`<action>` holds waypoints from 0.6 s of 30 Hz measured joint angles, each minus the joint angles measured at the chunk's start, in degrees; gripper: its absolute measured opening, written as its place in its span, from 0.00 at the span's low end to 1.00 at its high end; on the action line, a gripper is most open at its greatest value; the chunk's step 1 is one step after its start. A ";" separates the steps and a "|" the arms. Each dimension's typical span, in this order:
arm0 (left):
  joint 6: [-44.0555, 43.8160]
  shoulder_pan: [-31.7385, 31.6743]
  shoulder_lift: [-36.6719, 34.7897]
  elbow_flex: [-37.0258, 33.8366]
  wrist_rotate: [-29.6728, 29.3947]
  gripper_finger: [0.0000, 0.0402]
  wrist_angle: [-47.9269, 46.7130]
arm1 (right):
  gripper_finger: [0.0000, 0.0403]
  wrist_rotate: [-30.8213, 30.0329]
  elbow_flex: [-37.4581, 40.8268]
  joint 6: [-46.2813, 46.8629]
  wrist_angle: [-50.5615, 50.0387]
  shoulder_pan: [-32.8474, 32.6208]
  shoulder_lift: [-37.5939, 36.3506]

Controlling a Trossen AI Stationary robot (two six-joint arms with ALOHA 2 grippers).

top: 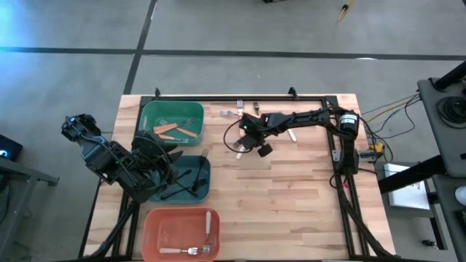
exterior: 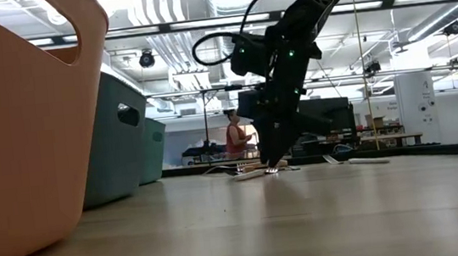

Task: Sort silverware by color (type)
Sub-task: Put the white fork into the orange bin

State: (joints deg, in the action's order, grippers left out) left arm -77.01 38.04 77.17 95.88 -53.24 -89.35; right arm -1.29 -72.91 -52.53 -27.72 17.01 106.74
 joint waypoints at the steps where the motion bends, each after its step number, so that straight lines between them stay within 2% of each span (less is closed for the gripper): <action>1: 0.00 0.00 0.01 0.00 0.00 0.29 -0.01 | 0.23 0.25 0.09 -0.03 -0.30 0.24 0.00; 18: 0.46 0.00 0.02 -0.02 -0.08 0.29 -0.01 | 0.23 4.88 0.19 -1.05 3.32 1.19 1.02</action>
State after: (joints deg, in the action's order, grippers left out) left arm -76.55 38.04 77.19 95.85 -53.32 -89.36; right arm 3.59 -72.71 -53.58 -24.39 18.20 107.76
